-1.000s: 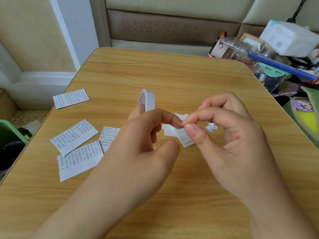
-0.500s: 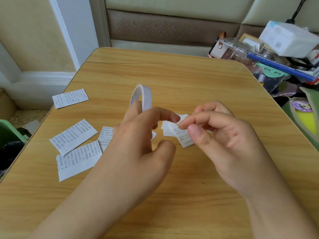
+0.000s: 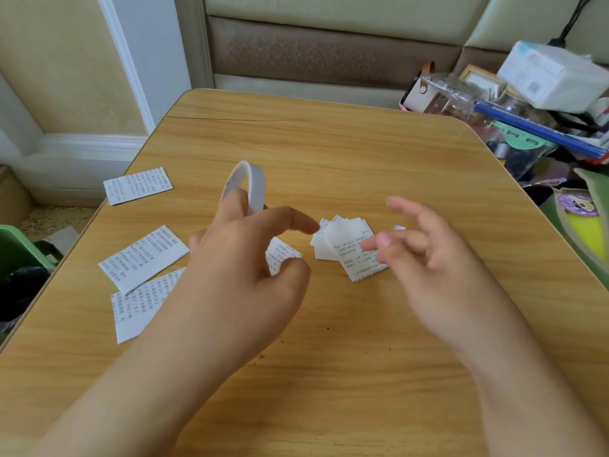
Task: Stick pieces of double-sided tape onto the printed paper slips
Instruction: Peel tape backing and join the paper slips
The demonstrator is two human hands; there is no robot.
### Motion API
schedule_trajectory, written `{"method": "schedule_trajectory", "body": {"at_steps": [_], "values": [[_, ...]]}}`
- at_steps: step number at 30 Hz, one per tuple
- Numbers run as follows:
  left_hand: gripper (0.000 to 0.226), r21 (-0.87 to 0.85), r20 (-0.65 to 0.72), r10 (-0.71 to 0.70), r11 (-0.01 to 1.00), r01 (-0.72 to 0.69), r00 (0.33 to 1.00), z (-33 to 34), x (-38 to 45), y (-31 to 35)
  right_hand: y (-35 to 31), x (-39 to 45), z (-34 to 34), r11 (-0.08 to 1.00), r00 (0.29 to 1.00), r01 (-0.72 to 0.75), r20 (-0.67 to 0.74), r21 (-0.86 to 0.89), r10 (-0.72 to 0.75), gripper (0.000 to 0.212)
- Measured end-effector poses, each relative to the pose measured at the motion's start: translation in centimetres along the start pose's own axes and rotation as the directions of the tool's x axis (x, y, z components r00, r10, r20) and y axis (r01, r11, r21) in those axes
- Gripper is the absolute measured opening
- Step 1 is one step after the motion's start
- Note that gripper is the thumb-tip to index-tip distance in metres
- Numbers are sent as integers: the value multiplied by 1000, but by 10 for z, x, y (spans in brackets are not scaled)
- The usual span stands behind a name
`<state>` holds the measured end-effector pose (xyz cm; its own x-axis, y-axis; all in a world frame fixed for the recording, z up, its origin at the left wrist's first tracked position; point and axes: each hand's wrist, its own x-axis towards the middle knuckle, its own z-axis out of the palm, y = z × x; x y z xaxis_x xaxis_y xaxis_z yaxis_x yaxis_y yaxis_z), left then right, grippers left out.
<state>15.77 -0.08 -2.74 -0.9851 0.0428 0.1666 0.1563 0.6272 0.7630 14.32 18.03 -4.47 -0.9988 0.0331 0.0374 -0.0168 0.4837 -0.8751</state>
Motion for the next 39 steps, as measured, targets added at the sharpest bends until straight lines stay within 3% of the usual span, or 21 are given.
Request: {"method": "schedule_trajectory", "body": {"at_steps": [3,6,11,14,26,31,39], "values": [[29,35,-56,8,999,-7,998,2,2,-2,0,-1,13,905,996,84,30,-416,-78,83],[24,34,-111,-47,998,51,993,0,4,-3,5,3,22,825,988,151,60,-545,-141,92],[28,-13,-109,-110,994,109,988,-3,5,-4,6,3,17,882,991,124,14,-455,-132,89],[32,-37,-95,-130,991,127,987,-2,5,-4,7,4,20,874,990,136,30,-466,-138,96],[33,-36,-71,-149,989,146,986,-3,6,-5,2,-2,8,858,974,218,45,-466,-223,82],[33,-20,-65,-140,990,139,988,-4,6,-6,4,-3,10,825,962,248,31,-507,-270,89],[30,25,-27,-87,996,87,996,-6,3,-7,-1,-10,4,893,956,262,-26,-367,-291,103]]}}
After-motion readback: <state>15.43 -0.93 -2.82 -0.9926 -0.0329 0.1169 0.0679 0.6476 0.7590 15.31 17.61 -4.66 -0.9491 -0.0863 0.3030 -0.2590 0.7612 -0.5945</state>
